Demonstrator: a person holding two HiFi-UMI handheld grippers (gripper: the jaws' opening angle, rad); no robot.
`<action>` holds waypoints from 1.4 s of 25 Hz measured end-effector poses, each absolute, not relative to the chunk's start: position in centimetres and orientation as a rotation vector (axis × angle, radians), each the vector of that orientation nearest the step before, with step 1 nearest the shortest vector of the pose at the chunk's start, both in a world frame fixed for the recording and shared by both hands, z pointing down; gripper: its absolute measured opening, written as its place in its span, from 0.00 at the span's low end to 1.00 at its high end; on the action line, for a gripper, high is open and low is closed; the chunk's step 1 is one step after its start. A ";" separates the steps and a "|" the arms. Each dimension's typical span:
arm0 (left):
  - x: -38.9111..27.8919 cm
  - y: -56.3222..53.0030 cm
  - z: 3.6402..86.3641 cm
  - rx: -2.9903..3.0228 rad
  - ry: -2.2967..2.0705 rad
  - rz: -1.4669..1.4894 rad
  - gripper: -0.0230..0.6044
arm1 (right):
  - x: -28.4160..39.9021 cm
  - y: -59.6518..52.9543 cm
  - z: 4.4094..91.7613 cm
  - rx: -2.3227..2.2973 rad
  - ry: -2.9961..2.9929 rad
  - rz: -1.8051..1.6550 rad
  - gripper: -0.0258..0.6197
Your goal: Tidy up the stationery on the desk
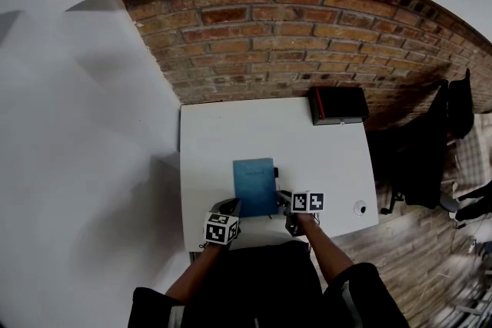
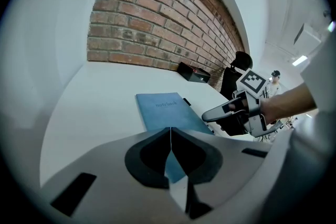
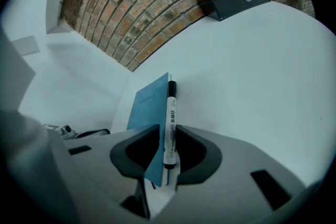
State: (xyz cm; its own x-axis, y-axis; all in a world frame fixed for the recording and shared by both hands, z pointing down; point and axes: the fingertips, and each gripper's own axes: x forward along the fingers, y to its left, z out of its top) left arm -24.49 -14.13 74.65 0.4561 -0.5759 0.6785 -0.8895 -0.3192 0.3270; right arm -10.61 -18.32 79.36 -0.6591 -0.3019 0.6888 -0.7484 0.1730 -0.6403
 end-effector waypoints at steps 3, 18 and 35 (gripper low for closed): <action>-24.4 -14.1 74.5 2.026 -1.219 0.590 0.06 | -10.4 -18.3 79.3 0.998 -2.050 1.481 0.17; -24.6 -14.1 73.5 2.061 -1.229 0.575 0.06 | -9.8 -18.5 77.4 1.110 -2.100 1.391 0.17; -23.3 -12.1 69.8 2.133 -1.296 0.492 0.06 | -10.4 -14.4 72.1 1.184 -2.198 0.972 0.07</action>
State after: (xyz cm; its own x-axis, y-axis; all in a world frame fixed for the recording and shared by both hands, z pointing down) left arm -23.34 -12.07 69.85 0.4578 -0.6713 0.5829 -0.8890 -0.3524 0.2923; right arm -10.39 -14.40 72.12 -0.5247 -0.5252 0.6700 -0.8490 0.3805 -0.3667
